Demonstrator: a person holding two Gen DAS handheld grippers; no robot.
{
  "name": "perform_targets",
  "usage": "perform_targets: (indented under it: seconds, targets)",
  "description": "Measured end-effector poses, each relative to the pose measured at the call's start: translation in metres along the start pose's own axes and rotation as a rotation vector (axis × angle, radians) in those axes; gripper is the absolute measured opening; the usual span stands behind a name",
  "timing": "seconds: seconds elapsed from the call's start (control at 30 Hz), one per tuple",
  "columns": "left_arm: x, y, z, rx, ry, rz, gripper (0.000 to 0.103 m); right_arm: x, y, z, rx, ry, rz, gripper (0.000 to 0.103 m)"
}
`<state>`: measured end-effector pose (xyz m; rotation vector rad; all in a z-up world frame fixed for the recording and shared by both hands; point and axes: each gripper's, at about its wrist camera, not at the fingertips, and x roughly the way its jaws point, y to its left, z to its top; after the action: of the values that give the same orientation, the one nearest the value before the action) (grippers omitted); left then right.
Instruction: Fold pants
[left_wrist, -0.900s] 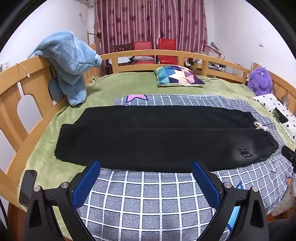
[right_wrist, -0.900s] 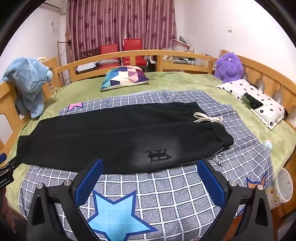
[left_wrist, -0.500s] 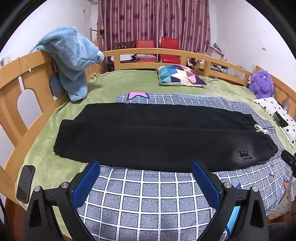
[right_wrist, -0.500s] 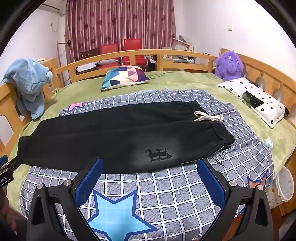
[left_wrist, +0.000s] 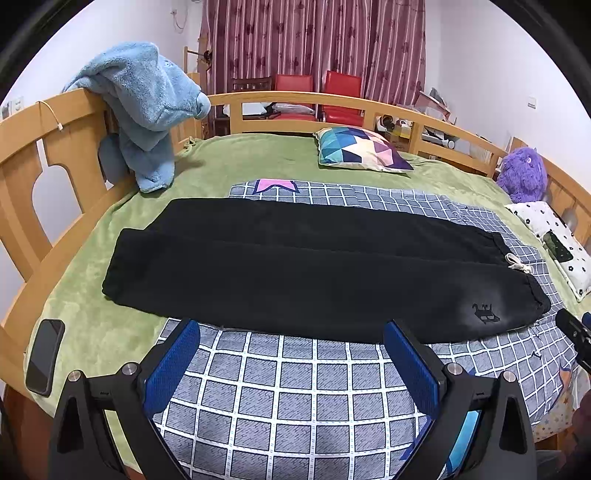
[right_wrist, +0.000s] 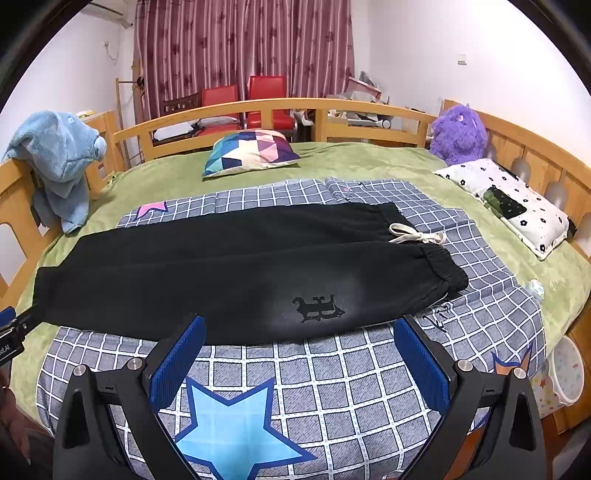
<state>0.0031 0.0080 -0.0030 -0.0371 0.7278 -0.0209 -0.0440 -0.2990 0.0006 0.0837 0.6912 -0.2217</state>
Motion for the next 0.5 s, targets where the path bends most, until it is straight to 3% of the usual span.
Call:
perform_targets:
  seconds: [0.5]
  targets:
    - [0.0014, -0.0023, -0.0006, -0.002, 0.001, 0.006, 0.101, 0.0001, 0.0029, -0.0006, -0.008, -0.002, -0.004, 0.100]
